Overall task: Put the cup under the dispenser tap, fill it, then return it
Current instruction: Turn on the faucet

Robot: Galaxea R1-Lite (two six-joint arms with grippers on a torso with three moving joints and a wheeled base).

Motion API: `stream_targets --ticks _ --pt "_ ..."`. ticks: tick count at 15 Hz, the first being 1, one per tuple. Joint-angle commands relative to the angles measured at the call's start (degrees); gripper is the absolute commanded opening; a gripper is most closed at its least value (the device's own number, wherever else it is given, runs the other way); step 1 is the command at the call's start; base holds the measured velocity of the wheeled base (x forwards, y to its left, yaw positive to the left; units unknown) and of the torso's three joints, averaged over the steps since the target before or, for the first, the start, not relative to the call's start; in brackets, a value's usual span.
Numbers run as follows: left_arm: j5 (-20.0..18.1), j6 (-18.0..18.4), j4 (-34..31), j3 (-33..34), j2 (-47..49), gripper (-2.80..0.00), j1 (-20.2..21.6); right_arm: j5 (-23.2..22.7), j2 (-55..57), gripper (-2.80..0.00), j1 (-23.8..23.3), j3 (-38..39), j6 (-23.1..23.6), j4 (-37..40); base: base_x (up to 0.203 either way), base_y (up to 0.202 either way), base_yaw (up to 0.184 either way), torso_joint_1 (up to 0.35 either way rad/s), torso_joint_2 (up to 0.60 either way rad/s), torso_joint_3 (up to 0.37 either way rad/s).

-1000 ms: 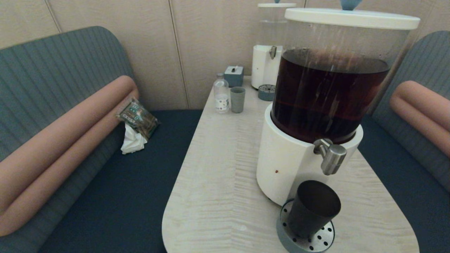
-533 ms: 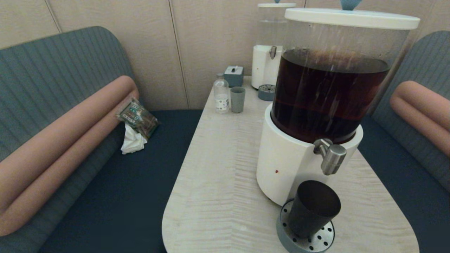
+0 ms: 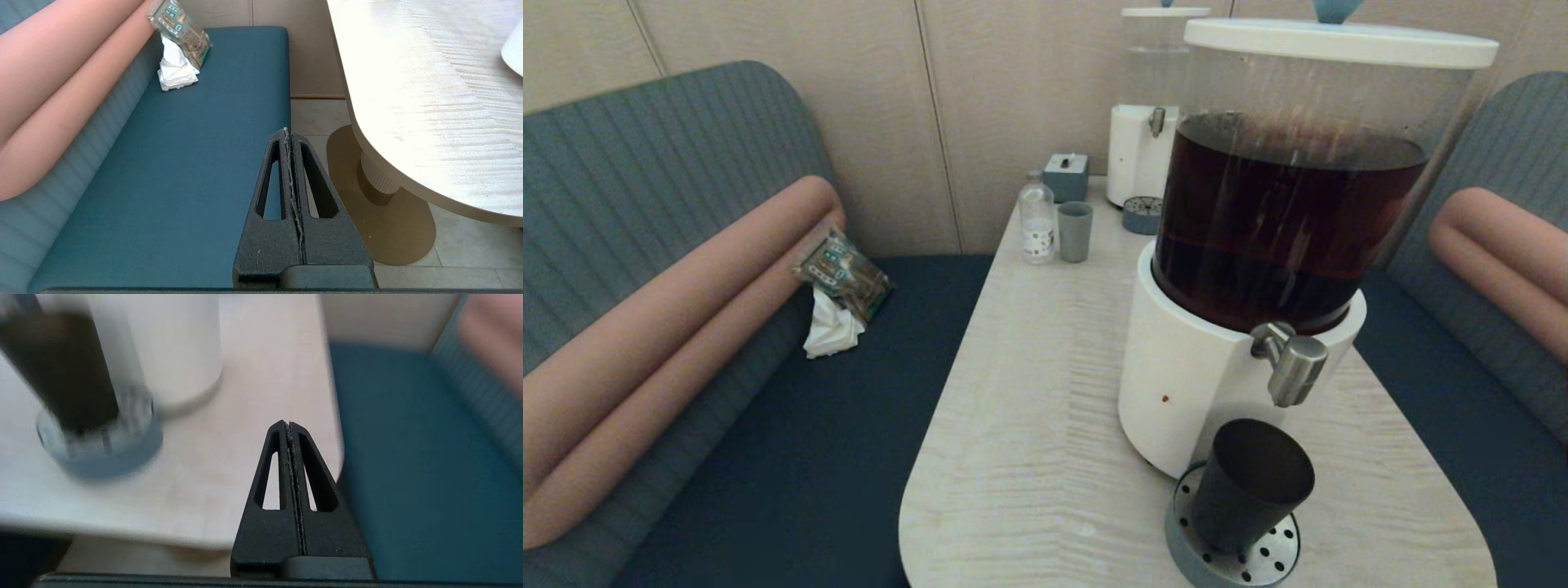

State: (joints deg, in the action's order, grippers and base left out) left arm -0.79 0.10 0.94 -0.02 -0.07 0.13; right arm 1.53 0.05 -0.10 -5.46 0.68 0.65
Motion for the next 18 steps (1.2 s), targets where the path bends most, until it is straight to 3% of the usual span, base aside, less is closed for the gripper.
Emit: stream_targets --ticks 1,5,9,11,13,16,18 --pt "0.0 0.0 0.0 -0.1 0.1 -2.80 0.0 0.3 0.6 -2.80 0.0 -7.9 0.0 2.0 0.000 0.000 0.000 0.000 0.00 0.000" --pt "0.0 0.0 0.0 -0.1 0.1 -2.80 0.0 -0.5 9.2 -2.80 -0.1 -35.7 -0.1 8.5 0.000 0.000 0.000 0.000 0.00 0.000" --pt "0.0 0.0 0.0 -0.1 0.1 -2.80 0.0 -1.4 29.0 -2.80 -0.4 -53.2 -0.4 12.9 0.000 0.000 0.000 0.000 0.00 0.000" --pt "0.0 0.0 0.0 -0.1 0.1 -2.80 0.0 -2.3 37.8 -2.80 -0.2 -62.7 -1.9 20.3 0.000 0.000 0.000 0.000 0.00 0.000" --pt "0.0 0.0 0.0 -0.1 0.1 -2.80 0.0 -3.8 43.9 -2.80 0.7 -71.4 -4.7 32.9 0.000 0.000 0.000 0.000 0.00 0.000" --pt "0.0 0.0 0.0 0.0 0.1 -2.80 0.0 -4.1 50.5 -2.80 3.6 -76.1 -11.0 39.2 0.000 0.000 0.000 0.000 0.00 0.000" --pt "0.0 0.0 0.0 0.0 0.1 -2.80 0.0 -4.3 50.5 -2.80 6.9 -76.6 -11.0 38.0 0.000 0.000 0.000 0.000 0.00 0.000"
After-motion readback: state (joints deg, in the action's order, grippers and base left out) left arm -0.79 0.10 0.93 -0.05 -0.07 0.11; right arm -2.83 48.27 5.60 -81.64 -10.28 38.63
